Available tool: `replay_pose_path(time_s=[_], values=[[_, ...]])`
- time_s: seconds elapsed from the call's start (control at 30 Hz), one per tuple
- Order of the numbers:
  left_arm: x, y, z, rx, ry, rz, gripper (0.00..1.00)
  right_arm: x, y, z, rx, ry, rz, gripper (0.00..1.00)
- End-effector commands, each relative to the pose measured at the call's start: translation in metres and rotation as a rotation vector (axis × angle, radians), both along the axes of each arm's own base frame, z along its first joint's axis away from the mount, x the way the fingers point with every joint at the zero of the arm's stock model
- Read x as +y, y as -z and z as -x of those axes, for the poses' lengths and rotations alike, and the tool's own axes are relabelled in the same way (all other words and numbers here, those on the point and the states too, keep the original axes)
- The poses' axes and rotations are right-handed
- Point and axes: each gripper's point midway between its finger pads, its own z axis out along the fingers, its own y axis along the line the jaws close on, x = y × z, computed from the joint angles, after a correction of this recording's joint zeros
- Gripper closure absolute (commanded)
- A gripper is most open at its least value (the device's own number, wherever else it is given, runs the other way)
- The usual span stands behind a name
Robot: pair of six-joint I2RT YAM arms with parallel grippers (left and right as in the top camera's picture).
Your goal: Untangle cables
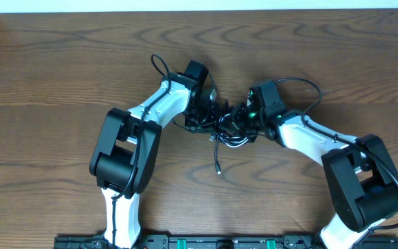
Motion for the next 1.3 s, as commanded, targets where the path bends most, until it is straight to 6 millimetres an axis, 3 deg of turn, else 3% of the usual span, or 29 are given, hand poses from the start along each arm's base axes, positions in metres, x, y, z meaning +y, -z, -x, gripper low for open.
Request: replay_pose_path(time_s=[0.0,0.23,0.33,0.63,0.7,0.97,1.17,1.27], values=[[-0.003,0.002,0.006,0.03,0.004,0.009,0.92,-0.005,-0.03,-0.011,-0.13,-0.064,-0.046,0.99],[-0.002,0.002,0.006,0.028,0.004,0.002,0.92,-0.03,-0.051,-0.031,-0.18,-0.059,-0.162,0.99],[0.008,0.008,0.005,0.014,0.0,-0.063,0.92,-0.043,-0.063,-0.039,-0.202,-0.053,-0.226,0.99],[0.01,0.009,0.005,0.014,0.0,-0.075,0.92,-0.073,-0.069,-0.049,-0.232,-0.029,-0.26,0.99],[0.01,0.009,0.005,0.014,-0.001,-0.075,0.92,-0.068,-0.073,-0.044,-0.239,-0.068,-0.29,0.99],[0.009,0.009,0.005,0.014,-0.001,-0.074,0.92,-0.039,-0.057,-0.011,-0.066,-0.106,-0.276,0.75],[0.009,0.009,0.005,0.014,-0.001,-0.074,0.92,-0.007,-0.049,0.008,0.037,-0.102,-0.25,0.76],[0.009,0.009,0.005,0.014,-0.001,-0.074,0.92,0.0,-0.036,0.011,0.048,-0.071,-0.168,0.78]])
